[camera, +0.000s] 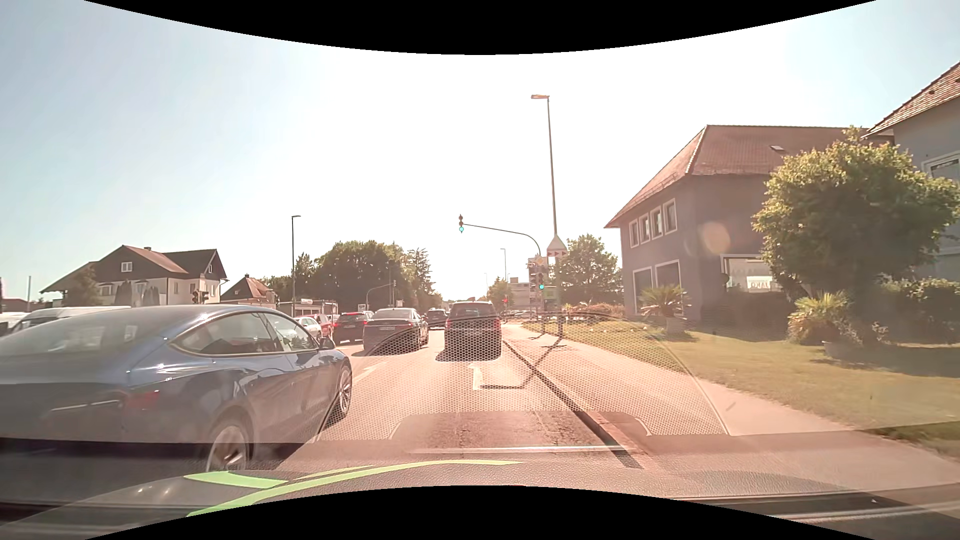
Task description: Follow the waypoints while adhering to traffic rules and regulations
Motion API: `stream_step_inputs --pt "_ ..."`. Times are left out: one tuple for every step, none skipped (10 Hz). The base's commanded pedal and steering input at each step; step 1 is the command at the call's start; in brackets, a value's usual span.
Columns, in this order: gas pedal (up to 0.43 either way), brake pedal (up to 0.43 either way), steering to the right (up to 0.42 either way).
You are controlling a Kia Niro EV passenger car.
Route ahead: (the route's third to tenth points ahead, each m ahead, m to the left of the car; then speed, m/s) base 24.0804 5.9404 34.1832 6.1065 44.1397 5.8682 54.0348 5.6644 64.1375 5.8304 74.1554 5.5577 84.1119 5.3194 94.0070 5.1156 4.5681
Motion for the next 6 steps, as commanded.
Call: stream_step_inputs --pt "0.169 0.000 -0.009" --pt "0.169 0.000 -0.010" --pt "0.169 0.000 -0.011" --pt "0.169 0.000 -0.011" --pt "0.157 0.000 -0.011" --pt "0.157 0.000 -0.011"
